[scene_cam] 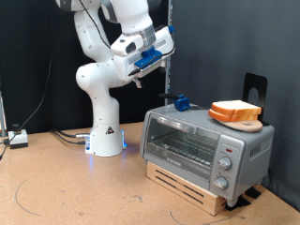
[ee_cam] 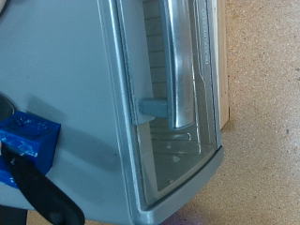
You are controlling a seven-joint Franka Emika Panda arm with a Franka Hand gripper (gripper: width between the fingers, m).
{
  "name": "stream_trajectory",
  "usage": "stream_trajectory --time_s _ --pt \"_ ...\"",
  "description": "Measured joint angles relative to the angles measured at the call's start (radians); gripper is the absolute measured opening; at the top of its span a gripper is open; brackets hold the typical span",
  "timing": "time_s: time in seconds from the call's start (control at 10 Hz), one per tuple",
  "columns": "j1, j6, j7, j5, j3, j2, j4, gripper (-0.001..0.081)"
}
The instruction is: Make a piece of toast with the oven
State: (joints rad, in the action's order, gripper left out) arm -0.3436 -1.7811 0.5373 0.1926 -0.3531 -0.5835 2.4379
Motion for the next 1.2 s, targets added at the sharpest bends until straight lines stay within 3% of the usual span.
stream_trajectory --time_s 0.5,0.7,0.9,1.2 --pt "-0.003 -0.060 -0.003 0.042 -0.007 0.108 0.002 0.0807" --pt "-0.003 -0.075 -0.040 0.041 -0.004 0.103 0.014 0.0807" --pt "-0.005 -0.121 -0.107 0.012 0.017 0.083 0.072 0.0807" --pt "0.001 -0.221 -0.099 -0.034 0.051 0.075 0.166 0.0807"
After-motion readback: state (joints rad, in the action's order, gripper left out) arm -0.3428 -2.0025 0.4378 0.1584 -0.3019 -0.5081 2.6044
